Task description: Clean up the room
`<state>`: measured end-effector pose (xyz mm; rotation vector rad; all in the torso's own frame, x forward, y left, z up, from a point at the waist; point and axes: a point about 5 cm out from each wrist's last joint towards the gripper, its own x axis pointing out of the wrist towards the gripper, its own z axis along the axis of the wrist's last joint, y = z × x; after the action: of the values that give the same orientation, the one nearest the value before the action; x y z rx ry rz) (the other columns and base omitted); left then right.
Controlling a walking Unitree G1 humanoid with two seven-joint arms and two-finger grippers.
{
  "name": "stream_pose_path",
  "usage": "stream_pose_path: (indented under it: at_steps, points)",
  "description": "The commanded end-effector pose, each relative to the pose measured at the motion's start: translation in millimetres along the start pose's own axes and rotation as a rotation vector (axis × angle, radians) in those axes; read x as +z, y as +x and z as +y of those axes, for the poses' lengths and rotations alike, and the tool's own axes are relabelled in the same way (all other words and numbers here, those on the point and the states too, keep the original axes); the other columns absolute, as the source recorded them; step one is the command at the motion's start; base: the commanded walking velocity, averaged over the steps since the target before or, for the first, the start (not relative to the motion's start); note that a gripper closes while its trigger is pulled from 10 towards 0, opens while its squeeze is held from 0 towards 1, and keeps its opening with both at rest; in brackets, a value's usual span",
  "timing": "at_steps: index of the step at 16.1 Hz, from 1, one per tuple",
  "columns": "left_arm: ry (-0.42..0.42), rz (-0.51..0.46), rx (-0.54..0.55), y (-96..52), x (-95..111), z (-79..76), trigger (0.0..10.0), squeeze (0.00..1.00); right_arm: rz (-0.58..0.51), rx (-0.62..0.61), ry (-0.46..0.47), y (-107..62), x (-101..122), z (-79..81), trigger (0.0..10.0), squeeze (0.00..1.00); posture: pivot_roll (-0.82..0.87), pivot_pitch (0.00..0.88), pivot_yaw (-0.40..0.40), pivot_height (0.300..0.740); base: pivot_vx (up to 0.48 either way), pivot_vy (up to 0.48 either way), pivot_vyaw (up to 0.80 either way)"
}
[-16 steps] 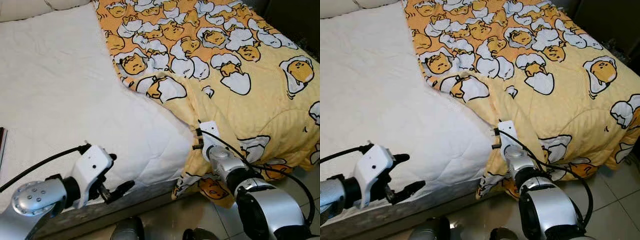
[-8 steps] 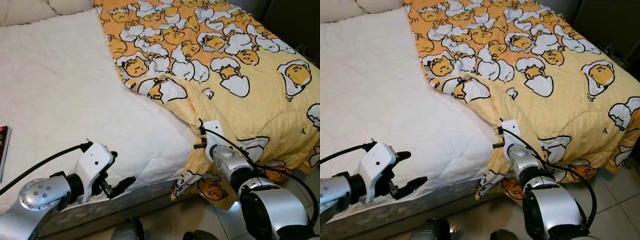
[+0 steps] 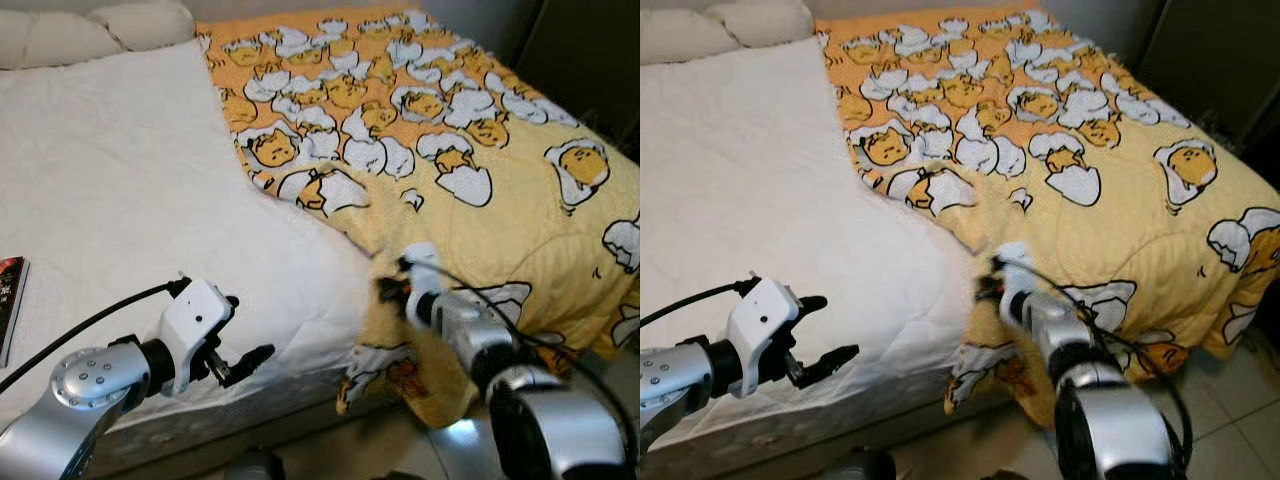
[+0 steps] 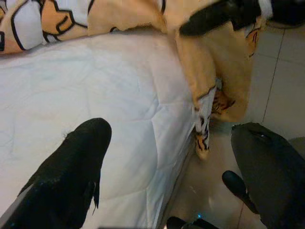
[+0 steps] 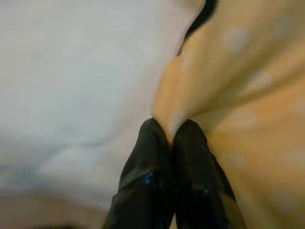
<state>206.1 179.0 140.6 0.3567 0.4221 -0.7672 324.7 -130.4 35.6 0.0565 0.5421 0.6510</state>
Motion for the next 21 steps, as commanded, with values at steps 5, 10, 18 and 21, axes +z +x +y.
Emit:
stream_pose_path:
  at_steps: [5, 10, 18, 21]
  points:
    - [-0.001, 0.002, -0.013, 4.1, -3, -5.2, 10.0, 0.00, 0.107, 0.534, -0.093, -13.4, -35, 39.0, 0.0, 0.00, 0.07, 0.008, 0.022, 0.740, 0.000, 0.000, 0.00]
    - [0.004, 0.005, -0.045, 4.8, -3, -6.8, 10.0, 0.00, 0.167, 0.806, -0.074, -41.0, -45, 59.8, 0.0, 0.00, 0.06, 0.008, 0.027, 0.740, 0.000, 0.000, 0.00]
    - [0.010, 0.018, -0.080, 3.2, -5, -10.4, 10.0, 0.00, 0.336, 0.931, -0.036, -80.6, -59, 76.5, 0.0, 0.00, 0.06, 0.013, 0.026, 0.740, 0.000, 0.000, 0.00]
    - [0.008, 0.025, -0.098, 3.6, -7, -14.3, 10.0, 0.00, 0.427, 0.907, -0.085, -88.9, -70, 75.7, 0.0, 0.00, 0.05, 0.012, 0.029, 0.740, 0.000, 0.000, 0.00]
